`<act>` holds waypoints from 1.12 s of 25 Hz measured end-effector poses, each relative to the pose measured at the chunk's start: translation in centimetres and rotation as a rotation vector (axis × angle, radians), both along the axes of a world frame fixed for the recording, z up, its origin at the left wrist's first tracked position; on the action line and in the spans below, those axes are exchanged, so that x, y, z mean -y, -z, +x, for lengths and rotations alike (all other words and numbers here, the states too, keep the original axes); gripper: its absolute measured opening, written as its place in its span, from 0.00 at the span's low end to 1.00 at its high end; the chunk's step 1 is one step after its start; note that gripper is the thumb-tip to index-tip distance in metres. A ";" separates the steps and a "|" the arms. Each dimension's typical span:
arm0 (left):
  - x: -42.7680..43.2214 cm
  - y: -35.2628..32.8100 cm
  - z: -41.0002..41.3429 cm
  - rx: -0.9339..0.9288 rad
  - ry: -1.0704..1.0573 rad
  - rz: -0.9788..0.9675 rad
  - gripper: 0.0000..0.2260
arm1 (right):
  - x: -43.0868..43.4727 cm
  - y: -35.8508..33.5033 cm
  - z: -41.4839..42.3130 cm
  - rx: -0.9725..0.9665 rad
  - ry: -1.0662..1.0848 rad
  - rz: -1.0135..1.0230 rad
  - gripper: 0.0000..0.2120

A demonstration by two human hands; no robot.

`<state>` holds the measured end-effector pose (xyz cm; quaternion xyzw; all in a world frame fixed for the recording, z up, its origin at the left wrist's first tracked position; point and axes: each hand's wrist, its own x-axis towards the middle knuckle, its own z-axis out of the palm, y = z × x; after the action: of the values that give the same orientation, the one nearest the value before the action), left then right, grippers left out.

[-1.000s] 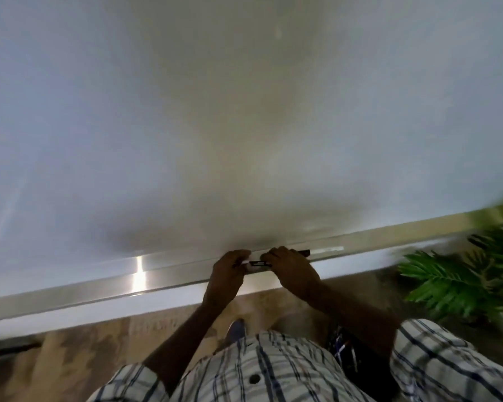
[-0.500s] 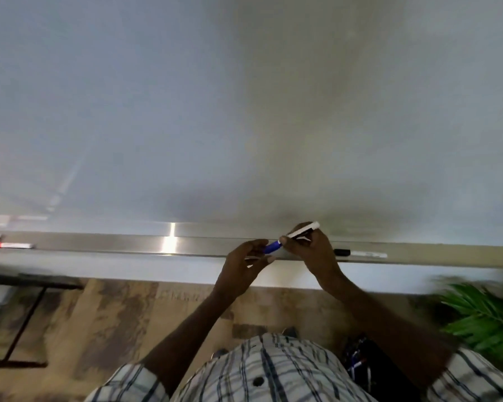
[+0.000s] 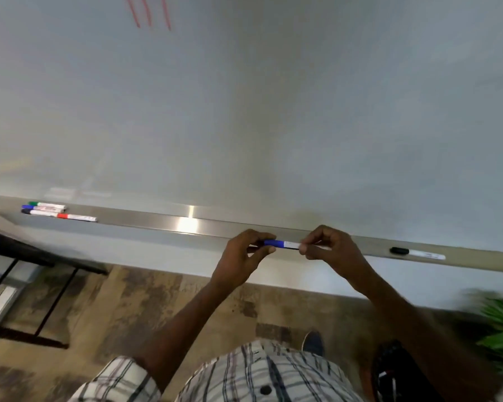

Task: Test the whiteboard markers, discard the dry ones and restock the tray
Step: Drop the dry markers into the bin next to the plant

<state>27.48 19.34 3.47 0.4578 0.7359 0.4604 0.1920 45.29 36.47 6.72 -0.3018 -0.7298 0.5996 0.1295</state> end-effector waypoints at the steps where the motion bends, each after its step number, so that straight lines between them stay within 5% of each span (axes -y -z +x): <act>1: 1.1 -0.3 -0.8 -0.012 0.014 0.005 0.10 | 1.0 -0.7 -0.6 0.062 -0.074 0.118 0.06; 5: 4.6 -2.1 -3.2 -0.077 0.072 0.027 0.09 | 5.5 -2.1 -3.8 0.238 -0.319 0.635 0.10; 16: 7.4 -6.4 -8.5 -0.431 0.213 0.127 0.14 | 9.0 -4.9 -9.5 0.046 -0.372 0.722 0.15; 28: 4.3 -9.2 -12.5 -0.073 0.003 0.291 0.10 | 4.6 -7.2 -16.2 -0.092 -0.373 1.050 0.17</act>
<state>15.00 15.03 12.71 0.4984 0.6672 0.5449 0.0974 29.07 31.90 13.90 -0.0363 -0.9651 0.1810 0.1859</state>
